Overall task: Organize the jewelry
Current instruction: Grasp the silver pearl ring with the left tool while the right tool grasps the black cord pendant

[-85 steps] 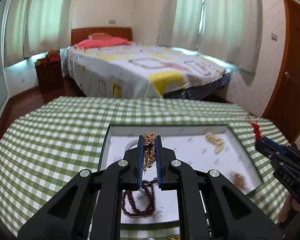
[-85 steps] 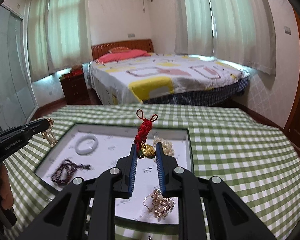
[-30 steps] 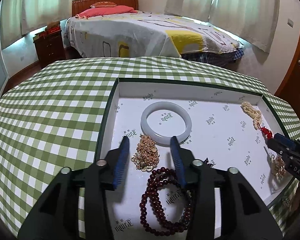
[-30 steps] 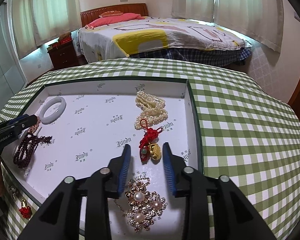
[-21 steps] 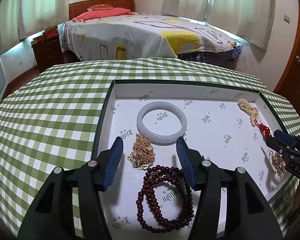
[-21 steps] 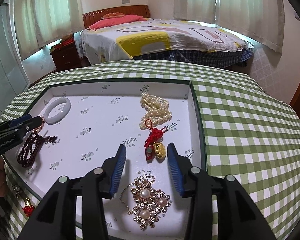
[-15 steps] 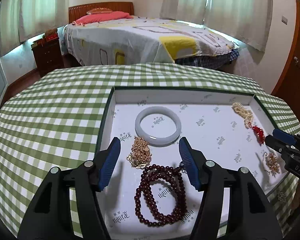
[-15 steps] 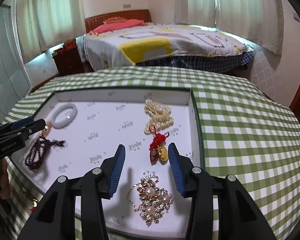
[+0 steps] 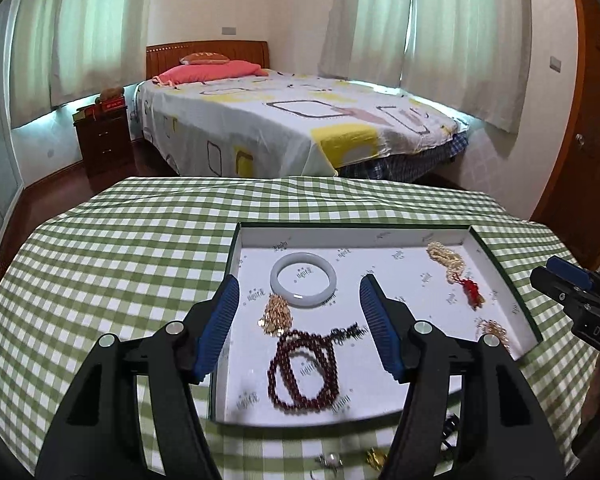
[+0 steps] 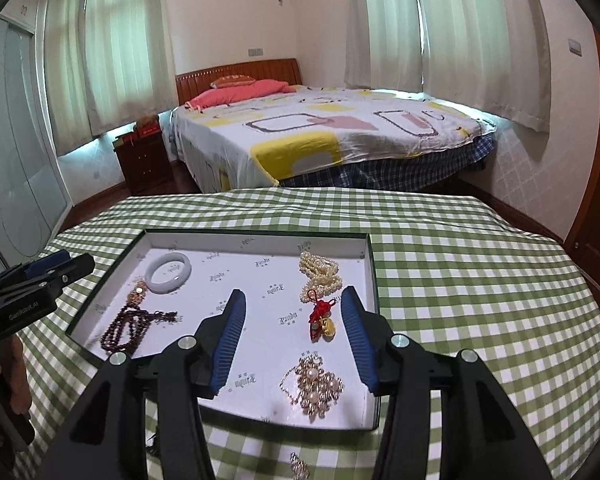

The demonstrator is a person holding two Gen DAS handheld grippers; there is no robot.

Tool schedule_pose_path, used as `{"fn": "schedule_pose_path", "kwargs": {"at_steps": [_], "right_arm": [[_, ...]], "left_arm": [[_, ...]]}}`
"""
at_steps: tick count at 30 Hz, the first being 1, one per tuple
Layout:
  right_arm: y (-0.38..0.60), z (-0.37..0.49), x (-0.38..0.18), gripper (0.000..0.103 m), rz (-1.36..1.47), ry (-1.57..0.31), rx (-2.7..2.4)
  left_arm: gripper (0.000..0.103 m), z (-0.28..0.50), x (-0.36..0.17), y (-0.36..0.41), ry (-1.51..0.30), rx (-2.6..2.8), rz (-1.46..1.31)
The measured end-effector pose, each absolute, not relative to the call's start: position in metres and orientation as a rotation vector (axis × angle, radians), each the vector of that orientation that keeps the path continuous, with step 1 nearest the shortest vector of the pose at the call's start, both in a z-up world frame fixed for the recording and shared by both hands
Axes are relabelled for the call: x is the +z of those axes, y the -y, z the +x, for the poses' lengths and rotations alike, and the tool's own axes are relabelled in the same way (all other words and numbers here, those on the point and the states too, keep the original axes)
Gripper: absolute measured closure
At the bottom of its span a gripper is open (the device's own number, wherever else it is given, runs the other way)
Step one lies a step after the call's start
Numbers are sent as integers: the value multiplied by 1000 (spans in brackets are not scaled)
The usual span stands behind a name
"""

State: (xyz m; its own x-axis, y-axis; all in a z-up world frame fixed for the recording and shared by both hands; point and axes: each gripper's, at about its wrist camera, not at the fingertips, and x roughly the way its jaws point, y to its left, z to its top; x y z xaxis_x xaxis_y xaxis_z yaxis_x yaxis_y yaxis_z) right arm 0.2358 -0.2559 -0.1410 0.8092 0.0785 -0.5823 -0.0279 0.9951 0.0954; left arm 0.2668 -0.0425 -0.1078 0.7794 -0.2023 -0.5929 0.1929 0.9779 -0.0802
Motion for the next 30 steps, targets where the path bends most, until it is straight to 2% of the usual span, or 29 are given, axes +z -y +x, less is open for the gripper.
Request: {"fn": "schedule_pose_path", "kwargs": {"at_steps": [7, 16, 25, 27, 29, 30], "right_arm": [[248, 208, -150, 53, 100, -637, 65], [234, 170, -184, 53, 93, -698, 82], [231, 157, -204, 53, 89, -747, 80], [232, 158, -205, 53, 90, -746, 81], [232, 158, -204, 53, 89, -744, 82], [231, 158, -204, 54, 90, -744, 82]], "left_arm": [[42, 237, -116, 35, -660, -215, -54], [42, 203, -155, 36, -735, -208, -27], [43, 204, -178, 38, -795, -211, -18], [44, 206, -181, 40, -816, -213, -9], [54, 209, -185, 43, -843, -223, -1], [55, 211, -186, 44, -850, -224, 2]]}}
